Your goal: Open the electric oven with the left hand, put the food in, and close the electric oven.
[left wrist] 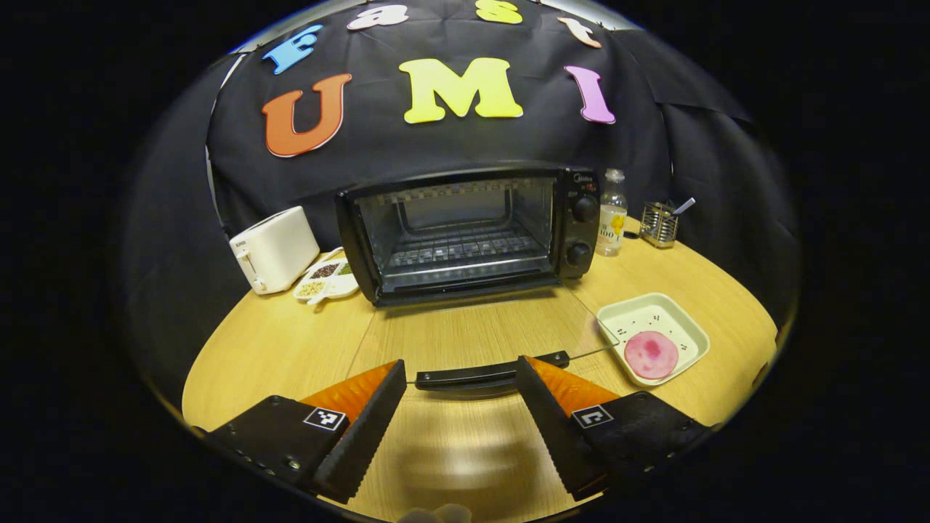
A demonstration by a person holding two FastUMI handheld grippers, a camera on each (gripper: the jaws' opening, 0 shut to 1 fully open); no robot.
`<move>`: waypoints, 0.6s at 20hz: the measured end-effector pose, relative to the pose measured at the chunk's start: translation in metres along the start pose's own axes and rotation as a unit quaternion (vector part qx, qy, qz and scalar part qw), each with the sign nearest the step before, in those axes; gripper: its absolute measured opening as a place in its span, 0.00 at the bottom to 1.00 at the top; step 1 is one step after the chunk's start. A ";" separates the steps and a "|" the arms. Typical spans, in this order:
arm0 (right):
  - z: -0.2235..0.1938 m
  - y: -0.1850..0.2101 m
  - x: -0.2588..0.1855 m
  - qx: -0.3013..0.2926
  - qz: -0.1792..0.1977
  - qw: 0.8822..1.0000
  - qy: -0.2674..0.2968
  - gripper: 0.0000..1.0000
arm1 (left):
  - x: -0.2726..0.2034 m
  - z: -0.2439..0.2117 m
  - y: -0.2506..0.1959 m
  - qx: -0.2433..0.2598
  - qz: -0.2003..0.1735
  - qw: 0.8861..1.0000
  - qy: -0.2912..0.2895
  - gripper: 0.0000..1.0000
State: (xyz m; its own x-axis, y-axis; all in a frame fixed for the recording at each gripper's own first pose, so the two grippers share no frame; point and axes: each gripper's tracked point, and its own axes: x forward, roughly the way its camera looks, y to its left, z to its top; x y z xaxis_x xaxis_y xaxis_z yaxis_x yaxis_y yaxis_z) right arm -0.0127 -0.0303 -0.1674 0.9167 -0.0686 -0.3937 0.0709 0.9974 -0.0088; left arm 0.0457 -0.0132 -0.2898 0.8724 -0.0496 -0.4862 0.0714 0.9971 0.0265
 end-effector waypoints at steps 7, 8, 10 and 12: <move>-0.050 0.016 0.109 -0.014 0.066 0.993 0.092 0.97 | -0.086 0.057 0.025 -0.030 0.055 0.997 -0.054 0.97; -0.057 0.015 0.124 -0.017 0.069 0.991 0.109 1.00 | -0.098 0.067 0.029 -0.025 0.066 0.996 -0.063 0.97; -0.072 0.020 0.151 -0.020 0.078 0.986 0.143 1.00 | -0.118 0.087 0.029 -0.004 0.082 0.993 -0.087 0.96; -0.089 0.024 0.173 -0.014 0.099 0.979 0.176 0.96 | -0.133 0.099 0.025 0.006 0.096 0.991 -0.097 0.96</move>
State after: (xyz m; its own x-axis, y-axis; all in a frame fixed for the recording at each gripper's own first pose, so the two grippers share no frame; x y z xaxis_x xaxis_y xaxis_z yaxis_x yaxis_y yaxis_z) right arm 0.1123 -0.0165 -0.3176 0.7195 0.1318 -0.6819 -0.1088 0.9911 0.0767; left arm -0.0210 0.0128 -0.1378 0.9472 0.1294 -0.2935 -0.0999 0.9885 0.1135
